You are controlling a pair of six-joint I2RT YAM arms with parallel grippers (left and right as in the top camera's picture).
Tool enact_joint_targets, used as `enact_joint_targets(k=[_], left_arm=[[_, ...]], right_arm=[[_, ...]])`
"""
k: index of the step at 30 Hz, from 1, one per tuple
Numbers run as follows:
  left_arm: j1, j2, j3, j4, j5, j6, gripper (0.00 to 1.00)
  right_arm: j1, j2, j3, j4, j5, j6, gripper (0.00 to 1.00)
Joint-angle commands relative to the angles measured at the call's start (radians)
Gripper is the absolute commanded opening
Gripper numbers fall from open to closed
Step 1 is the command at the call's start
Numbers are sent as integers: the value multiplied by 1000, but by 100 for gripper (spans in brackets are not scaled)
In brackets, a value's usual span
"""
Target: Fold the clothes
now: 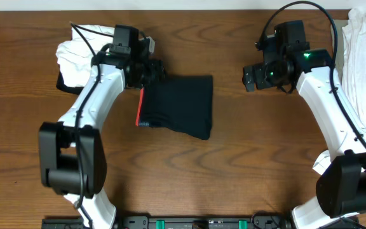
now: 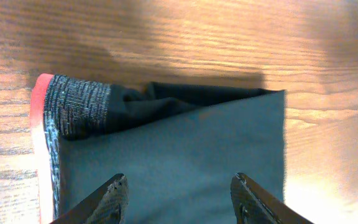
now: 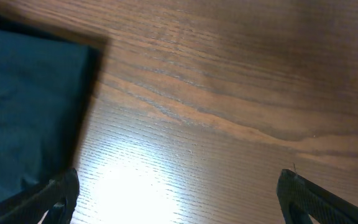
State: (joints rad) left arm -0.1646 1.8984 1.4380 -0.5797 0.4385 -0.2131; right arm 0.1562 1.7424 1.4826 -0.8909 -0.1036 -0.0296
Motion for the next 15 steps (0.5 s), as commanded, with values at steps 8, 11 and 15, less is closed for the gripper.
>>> enact_joint_targets(k=[8,11,15], left_arm=[[2,155,3,23,-92,-9,55],[2,136,21,31,-83,-9,55],[2,48,52,-6,-81,-9,55]], right_arm=[[-5,6,-7,0,2,14,99],[-5,6,-7,0,2,14,99],[-5,6,-7,0,2,14,99]])
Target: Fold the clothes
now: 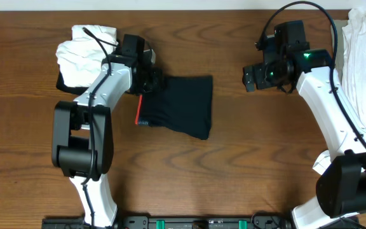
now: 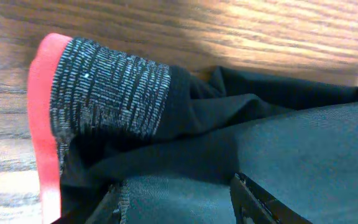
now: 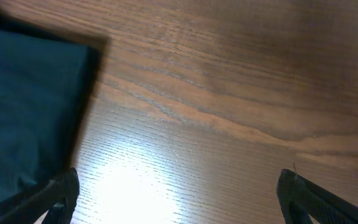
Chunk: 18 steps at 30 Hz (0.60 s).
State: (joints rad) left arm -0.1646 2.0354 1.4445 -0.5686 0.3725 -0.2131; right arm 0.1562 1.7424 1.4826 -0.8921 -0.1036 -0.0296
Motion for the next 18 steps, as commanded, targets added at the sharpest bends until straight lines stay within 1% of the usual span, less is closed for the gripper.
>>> enact_joint_targets(k=[1,4,5,6,8,9,13,18], left_arm=[[3,-112,48,-30,-15,-9,55],[6,-200,48,-109,-35,-4,61],[6,-220,48,-136,-47,-5,64],[6,-234,48,-166,-61,-5,70],[6,-248,48,-237,-103,0,86],[6,-246,48,-266,-122,0,89],[6,-216,26,-335,-187,3,93],[6,-166,-17,-338,-237,3,96]], right_arm=[[-5,6,-8,2,2,14,99],[-5,6,-7,2,2,14,99],[-5,6,-7,2,2,14,99],[-5,6,-7,2,2,14,99],[-5,6,-7,2,2,14,99],[-5,6,-7,2,2,14,99],[-5,6,-8,2,2,14,99],[-5,6,-7,2,2,14,99]])
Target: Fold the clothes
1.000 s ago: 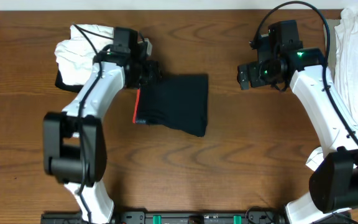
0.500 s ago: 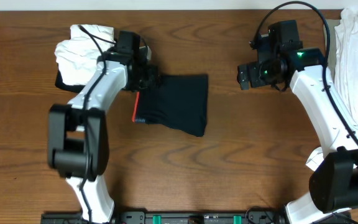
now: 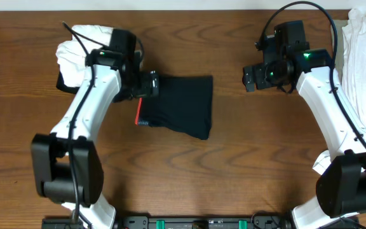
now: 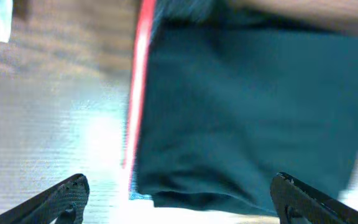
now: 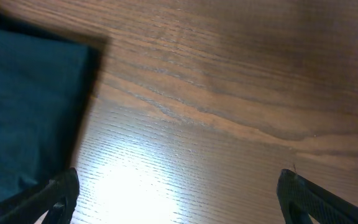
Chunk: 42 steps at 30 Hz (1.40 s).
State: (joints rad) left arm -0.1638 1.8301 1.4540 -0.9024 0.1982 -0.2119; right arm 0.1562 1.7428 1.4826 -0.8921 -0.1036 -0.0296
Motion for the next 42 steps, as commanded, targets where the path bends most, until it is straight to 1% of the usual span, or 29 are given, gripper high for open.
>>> enact_joint_targets(k=[1,7,21,29,33,36,42], left_arm=[[5,53,-29,0,-63,1,96],[5,129,-29,24,-81,-11,96],[5,259,-39,11,-78,-56,96],[1,263,-39,-69,34,-56,94],[-9,263,-43,-89,34,-56,88],[-13,263,-48,-88,34,-56,78],[-13,263,-59,-80,34,-56,61]], right_arm=[[-5,5,-7,2,2,14,99],[-5,5,-7,2,2,14,99],[-5,5,-7,2,2,14,99],[-5,5,-7,2,2,14,99],[-5,5,-7,2,2,14,99],[-5,5,-8,2,2,14,99],[-5,5,-8,2,2,14,99]])
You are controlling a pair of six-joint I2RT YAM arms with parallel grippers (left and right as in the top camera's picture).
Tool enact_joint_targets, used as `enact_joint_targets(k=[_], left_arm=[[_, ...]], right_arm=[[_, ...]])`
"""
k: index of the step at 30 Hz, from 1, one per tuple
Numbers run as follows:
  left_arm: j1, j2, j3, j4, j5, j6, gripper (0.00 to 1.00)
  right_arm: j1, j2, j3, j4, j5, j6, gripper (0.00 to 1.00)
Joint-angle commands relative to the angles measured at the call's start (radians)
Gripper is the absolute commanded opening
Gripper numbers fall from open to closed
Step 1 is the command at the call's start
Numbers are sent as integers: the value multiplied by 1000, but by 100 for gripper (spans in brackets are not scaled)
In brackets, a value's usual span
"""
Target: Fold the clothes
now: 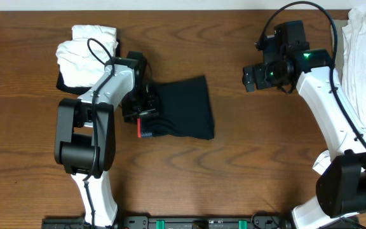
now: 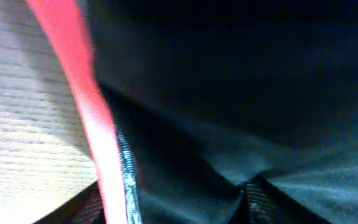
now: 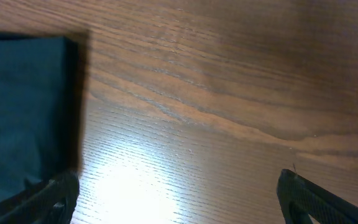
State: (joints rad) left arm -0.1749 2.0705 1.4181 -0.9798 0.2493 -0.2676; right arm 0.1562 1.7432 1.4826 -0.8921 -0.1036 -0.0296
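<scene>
A dark garment [image 1: 183, 109] with a red waistband [image 1: 139, 126] lies folded at the table's middle, creased near its left edge. My left gripper [image 1: 137, 107] is pressed down onto that left edge. In the left wrist view the left gripper [image 2: 173, 204] is open, its jaws partly closed astride bunched dark cloth [image 2: 229, 93] beside the red waistband [image 2: 82, 106]. My right gripper [image 1: 250, 79] hovers open to the right of the garment. In the right wrist view the right gripper [image 3: 179, 199] has only bare wood between its fingers, with the garment's right edge [image 3: 23, 106] at the left.
A folded white cloth stack [image 1: 84, 54] sits at the back left, just behind the left arm. A heap of white clothes [image 1: 364, 51] lies along the right edge of the table [image 1: 234, 178].
The left gripper, then wide open above the waistband, is now lower and pressed into the garment's left edge with narrower jaws. The garment has turned slightly and the waistband sits nearer the front. Right arm unchanged.
The left gripper first hovered over the garment's back-left corner, then was close against the waistband there. Later it was higher and wide open. Now it is down on the left edge, and the garment is creased and shifted. The right gripper stayed open and still.
</scene>
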Motion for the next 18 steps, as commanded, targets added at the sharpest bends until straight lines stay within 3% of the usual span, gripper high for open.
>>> enact_joint_targets(k=[1,4,5,6,18], left_arm=[[-2,23,-24,-3,-17,0,57],[-2,23,-25,-3,-18,0,41],[0,23,-25,-3,-18,0,19],[1,23,-25,-3,-18,0,6],[13,-19,55,-6,-18,0,6]], right_arm=[[-5,5,-7,2,2,14,99],[-5,5,-7,2,2,14,99],[-5,5,-8,2,2,14,99],[-5,5,-7,2,2,14,99],[-5,5,-7,2,2,14,99]])
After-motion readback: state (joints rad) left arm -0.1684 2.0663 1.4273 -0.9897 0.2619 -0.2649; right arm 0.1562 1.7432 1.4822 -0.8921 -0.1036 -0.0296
